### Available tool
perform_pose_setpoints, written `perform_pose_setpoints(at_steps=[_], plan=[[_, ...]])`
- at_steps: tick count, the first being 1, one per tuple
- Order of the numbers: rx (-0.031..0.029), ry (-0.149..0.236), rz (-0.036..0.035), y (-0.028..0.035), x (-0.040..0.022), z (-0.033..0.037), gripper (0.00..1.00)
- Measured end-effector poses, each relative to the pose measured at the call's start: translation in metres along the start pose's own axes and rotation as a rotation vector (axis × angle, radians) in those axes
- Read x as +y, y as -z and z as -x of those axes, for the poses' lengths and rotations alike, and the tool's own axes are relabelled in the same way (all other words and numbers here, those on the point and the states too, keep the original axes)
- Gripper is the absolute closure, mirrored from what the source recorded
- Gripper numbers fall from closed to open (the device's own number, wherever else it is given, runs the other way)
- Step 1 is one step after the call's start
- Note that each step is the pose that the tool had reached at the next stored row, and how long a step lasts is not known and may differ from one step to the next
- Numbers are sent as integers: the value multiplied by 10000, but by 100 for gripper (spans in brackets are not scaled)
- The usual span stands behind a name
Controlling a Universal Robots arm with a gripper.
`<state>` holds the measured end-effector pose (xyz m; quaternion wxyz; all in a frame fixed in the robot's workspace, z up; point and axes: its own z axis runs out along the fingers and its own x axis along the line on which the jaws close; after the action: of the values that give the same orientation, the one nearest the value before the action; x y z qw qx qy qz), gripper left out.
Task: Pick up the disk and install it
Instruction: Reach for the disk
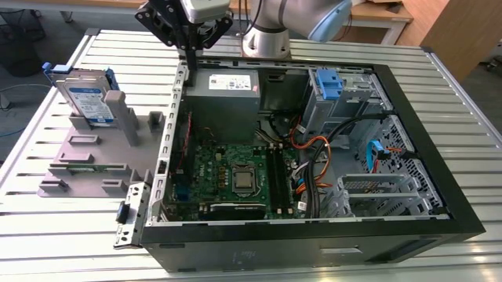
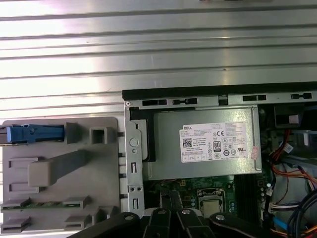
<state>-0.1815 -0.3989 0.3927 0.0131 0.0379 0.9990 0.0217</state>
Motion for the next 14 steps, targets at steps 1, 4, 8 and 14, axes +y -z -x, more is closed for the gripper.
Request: perform_pose_setpoints(at_steps=[1,4,8,14], plan=[[0,0,0,0,-1,-11,89],[0,0,0,1,-3,-45,89],[0,0,1,1,-8,-100,89],[0,0,0,3,-15,-199,89]])
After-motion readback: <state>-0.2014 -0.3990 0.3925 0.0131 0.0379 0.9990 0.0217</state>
